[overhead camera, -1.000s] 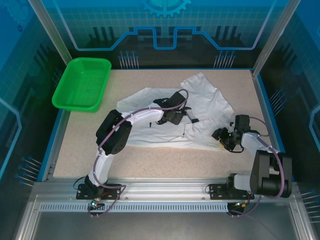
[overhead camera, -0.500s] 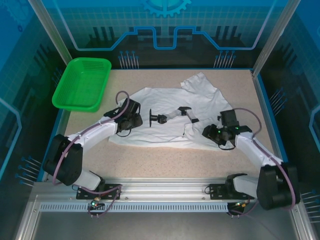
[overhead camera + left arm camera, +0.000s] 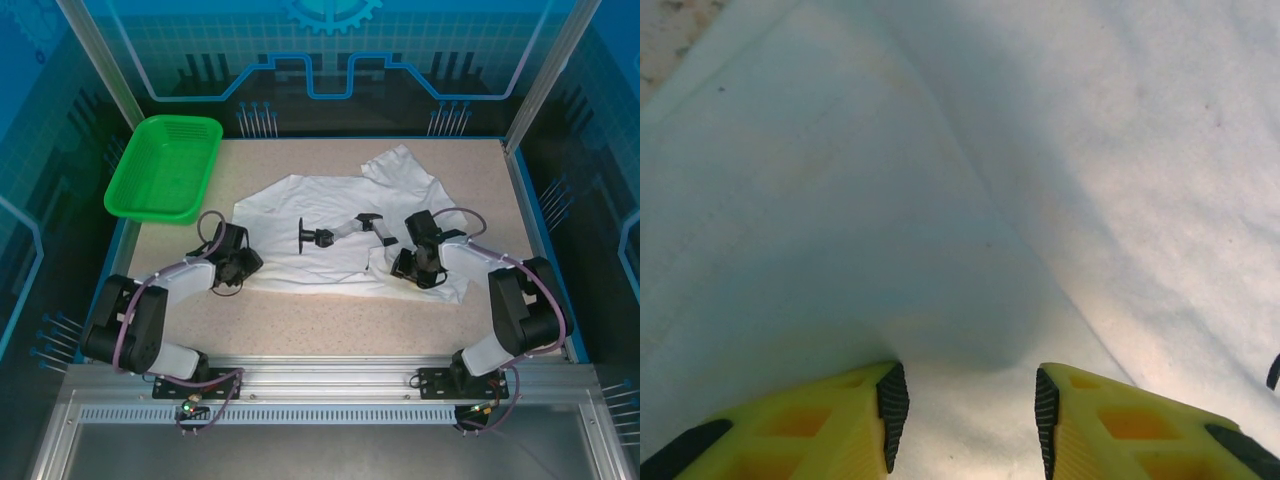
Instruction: Fold and stack the t-shirts
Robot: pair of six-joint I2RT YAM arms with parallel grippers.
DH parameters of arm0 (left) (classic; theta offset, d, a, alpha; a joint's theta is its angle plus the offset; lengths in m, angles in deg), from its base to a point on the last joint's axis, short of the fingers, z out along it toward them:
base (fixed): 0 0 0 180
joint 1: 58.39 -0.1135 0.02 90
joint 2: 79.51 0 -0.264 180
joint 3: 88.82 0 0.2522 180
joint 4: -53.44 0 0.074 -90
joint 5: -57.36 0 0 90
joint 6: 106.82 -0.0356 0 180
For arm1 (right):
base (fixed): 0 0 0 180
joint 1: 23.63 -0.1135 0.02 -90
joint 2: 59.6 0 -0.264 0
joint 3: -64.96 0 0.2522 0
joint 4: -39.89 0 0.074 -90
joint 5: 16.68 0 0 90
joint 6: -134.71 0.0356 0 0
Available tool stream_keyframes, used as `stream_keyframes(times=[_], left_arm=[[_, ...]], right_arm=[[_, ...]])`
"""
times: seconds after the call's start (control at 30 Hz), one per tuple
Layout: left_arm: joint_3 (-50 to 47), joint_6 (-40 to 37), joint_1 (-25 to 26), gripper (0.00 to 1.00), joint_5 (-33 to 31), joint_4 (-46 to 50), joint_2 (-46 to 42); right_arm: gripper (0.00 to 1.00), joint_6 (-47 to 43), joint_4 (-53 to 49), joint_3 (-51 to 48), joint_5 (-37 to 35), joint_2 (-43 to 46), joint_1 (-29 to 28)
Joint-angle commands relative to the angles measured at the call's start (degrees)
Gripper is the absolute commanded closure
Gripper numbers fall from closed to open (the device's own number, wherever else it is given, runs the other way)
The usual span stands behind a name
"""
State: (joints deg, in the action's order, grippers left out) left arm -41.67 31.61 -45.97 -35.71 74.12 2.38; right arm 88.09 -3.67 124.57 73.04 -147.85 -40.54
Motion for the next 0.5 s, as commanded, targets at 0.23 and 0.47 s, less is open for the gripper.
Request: stream_keyframes(times=[0.23, 0.47], left_arm=[[-9.42, 1.84, -0.65, 0.57, 2.81, 7.72, -9.54], [-12.75, 3.88, -0.23, 0.57, 1.73, 16.0, -19.71]], right_arm=[[0.53, 2.04, -8.94, -5.74, -1.42, 5.42, -2.5], [0.5, 2.71, -10.7, -10.86, -1.17, 12.02, -2.76]])
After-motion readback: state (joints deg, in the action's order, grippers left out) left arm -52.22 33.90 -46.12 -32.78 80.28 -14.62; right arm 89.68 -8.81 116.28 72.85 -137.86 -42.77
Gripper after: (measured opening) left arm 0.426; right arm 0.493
